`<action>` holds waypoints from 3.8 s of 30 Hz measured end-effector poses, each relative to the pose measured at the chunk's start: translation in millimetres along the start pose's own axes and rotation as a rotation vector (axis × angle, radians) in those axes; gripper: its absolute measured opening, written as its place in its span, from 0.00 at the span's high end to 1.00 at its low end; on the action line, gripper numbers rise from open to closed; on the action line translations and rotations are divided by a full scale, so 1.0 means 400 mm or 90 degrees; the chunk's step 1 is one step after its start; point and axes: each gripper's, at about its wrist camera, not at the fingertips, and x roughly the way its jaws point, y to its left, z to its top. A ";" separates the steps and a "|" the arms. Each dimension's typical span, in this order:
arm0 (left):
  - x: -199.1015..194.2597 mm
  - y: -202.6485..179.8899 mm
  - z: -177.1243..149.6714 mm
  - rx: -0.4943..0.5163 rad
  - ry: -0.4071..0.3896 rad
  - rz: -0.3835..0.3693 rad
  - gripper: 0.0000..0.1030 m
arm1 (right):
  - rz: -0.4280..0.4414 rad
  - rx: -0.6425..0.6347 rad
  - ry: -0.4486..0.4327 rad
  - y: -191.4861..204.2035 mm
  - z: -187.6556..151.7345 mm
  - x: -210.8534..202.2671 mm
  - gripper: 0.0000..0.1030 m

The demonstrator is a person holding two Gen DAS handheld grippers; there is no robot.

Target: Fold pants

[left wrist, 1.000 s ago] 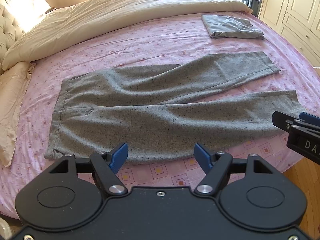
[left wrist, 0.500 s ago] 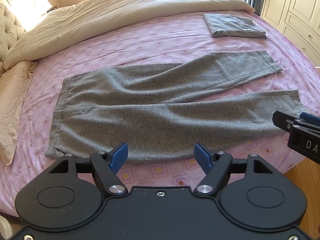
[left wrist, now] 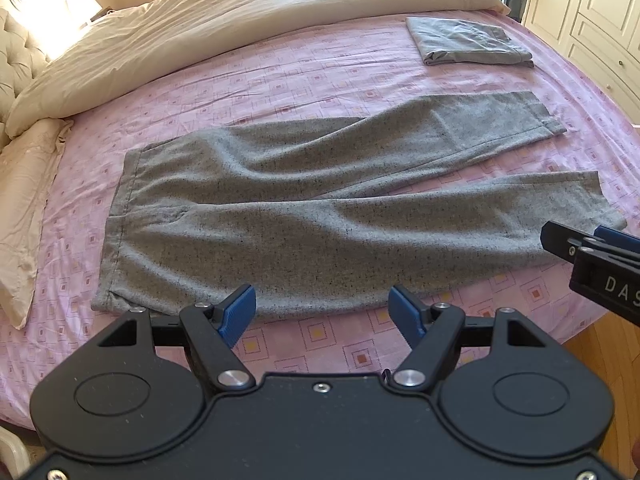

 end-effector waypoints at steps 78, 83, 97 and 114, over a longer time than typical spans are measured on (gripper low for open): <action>0.171 -0.441 0.167 -0.139 0.090 0.145 0.28 | 0.061 0.275 0.176 -0.879 0.109 0.453 0.72; 0.163 -0.425 0.158 -0.154 0.091 0.153 0.28 | 0.060 0.294 0.176 -0.855 0.131 0.484 0.72; 0.168 -0.414 0.153 -0.170 0.092 0.148 0.28 | -0.017 0.259 0.170 -0.835 0.131 0.403 0.96; 0.189 -0.404 0.166 -0.160 0.108 0.143 0.28 | -0.061 0.177 0.109 -0.790 0.157 0.353 0.83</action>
